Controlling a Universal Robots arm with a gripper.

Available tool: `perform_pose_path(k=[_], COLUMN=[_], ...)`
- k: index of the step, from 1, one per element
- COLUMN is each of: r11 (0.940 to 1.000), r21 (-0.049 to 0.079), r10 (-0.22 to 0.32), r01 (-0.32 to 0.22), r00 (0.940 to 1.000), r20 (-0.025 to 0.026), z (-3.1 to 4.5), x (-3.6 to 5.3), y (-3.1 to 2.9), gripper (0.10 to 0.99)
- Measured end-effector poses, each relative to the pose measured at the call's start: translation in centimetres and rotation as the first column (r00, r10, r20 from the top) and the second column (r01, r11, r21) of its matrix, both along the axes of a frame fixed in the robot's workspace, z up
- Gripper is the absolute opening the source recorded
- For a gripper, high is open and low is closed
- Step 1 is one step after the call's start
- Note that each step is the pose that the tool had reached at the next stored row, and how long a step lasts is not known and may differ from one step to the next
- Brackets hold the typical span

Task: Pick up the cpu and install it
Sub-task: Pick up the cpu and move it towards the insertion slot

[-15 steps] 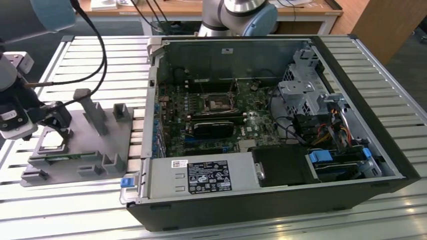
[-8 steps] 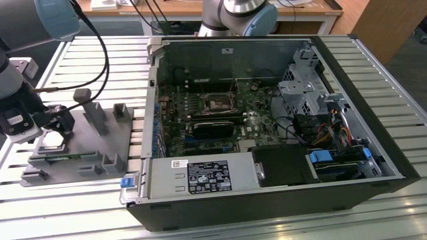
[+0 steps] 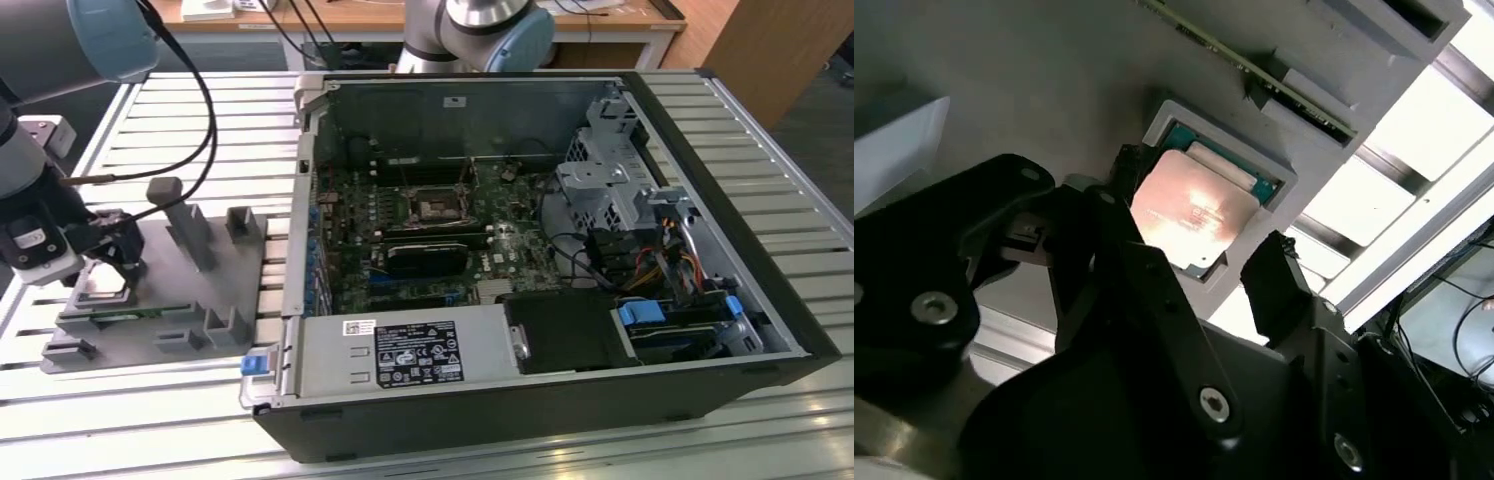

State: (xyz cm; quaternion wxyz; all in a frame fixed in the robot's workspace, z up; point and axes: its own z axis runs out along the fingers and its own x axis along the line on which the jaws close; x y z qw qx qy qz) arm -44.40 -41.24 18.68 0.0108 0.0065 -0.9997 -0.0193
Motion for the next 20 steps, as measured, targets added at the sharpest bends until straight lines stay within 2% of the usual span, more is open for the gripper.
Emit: perform_pose_path(k=[1,2,10,16,17,20], r11=[1.0,1.0,1.0,1.0,1.0,1.0], r21=[0.0,0.0,0.0,0.0,0.0,0.0], r10=[0.0,0.0,0.0,0.0,0.0,0.0], r01=[0.0,0.0,0.0,0.0,0.0,0.0], r00=[1.0,1.0,1.0,1.0,1.0,1.0], r20=[-0.0002,-0.0001,-0.0001,0.0056,0.0058,0.0072], z=[-0.17,-0.33,-0.4,-0.34,-0.33,-0.24], x=[-0.01,-0.01,0.08,0.07,0.07,0.07], y=[0.0,0.01,0.22,0.28,0.29,0.35], gripper=[0.722,0.655,0.655,0.639,0.569,0.569])
